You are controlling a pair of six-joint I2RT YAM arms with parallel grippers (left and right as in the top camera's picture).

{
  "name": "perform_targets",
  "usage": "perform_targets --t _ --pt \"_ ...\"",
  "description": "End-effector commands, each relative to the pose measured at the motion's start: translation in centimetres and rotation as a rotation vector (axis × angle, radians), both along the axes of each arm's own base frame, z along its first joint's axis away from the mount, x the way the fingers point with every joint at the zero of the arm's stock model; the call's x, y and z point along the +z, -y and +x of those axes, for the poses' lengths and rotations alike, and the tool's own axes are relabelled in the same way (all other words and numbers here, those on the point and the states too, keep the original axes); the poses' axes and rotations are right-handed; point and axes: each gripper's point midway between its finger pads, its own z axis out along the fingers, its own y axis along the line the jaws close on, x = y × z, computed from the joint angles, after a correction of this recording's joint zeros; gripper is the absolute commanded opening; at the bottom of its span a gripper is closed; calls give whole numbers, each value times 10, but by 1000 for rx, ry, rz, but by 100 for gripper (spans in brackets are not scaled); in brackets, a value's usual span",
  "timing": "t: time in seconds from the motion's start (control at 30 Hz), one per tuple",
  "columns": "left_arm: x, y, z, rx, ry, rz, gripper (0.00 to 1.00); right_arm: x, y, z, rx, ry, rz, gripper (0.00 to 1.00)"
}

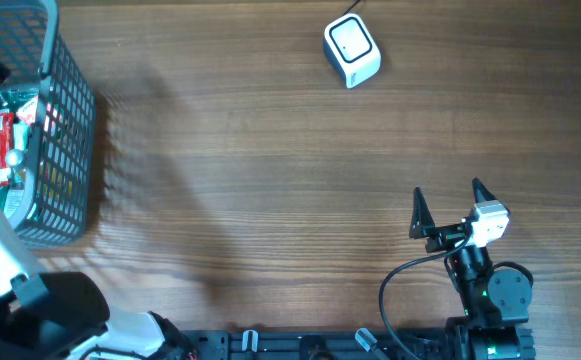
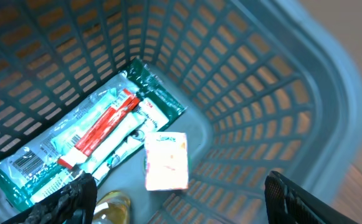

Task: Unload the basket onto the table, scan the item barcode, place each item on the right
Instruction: 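Move the left gripper over the basket and reach down toward the Kleenex pack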

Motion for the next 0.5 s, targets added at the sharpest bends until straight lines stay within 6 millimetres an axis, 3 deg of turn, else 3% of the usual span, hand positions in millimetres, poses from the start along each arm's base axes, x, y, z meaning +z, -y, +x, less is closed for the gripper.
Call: perform_targets --t 0.0,0.03,0.1,0.2,0.33,0.47 --pt "-15 -6 5 -11 -28 -23 85 2 1 0 -3 12 -8 100" --pt "-23 -6 4 -8 -48 -39 96 2 1 0 -3 12 -8 100" --pt "-33 -4 1 -8 -84 -64 100 2 1 0 -3 12 -8 100" --pt "-42 3 -8 -12 -131 -99 100 2 1 0 -3 12 -8 100" --pt "-48 -5 -25 40 -211 -63 100 2 1 0 -3 12 -8 100" --pt "-49 -4 -25 43 -211 -67 100 2 1 0 -3 11 -8 100"
